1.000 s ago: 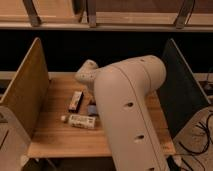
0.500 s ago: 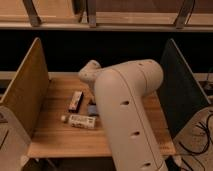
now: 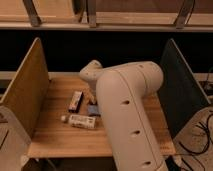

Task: Place the pepper in the ceramic bowl

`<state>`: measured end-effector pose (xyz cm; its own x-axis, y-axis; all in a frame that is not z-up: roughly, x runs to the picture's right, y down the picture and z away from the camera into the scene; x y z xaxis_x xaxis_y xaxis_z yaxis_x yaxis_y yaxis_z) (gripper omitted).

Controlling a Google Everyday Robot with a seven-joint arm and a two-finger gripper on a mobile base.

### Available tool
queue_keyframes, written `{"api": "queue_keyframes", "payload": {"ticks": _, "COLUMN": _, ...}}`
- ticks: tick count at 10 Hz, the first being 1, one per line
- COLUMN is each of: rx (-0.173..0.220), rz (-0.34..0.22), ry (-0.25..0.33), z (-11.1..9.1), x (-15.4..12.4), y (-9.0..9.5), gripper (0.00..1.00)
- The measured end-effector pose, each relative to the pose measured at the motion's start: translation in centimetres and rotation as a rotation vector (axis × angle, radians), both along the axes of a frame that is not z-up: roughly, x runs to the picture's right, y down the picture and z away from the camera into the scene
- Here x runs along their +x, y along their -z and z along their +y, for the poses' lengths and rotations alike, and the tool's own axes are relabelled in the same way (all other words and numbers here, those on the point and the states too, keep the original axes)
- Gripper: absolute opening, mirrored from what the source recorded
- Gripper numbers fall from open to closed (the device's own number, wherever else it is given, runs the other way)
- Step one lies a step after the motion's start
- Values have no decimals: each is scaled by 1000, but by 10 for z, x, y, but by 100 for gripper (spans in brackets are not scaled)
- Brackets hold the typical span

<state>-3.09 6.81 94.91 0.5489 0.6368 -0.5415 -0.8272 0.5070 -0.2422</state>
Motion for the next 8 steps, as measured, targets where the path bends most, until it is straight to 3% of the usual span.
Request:
{"api": "queue_keyframes", "payload": {"ticks": 3, "rx": -46, "rz": -40, "ry": 2, "z": 11, "x": -1, "y": -12, "gripper": 60}}
{"api": "queue_keyframes", "payload": {"ticks": 7, "rx": -62, "rz": -58, "ry": 8, "z": 9, "x": 3, "y": -21, "gripper": 59}}
{"api": "queue_keyframes", "payload": {"ticks": 8, "rx": -56, "rz": -48, "ry": 19, "z": 7, "x": 5, "y": -23, "gripper": 53}}
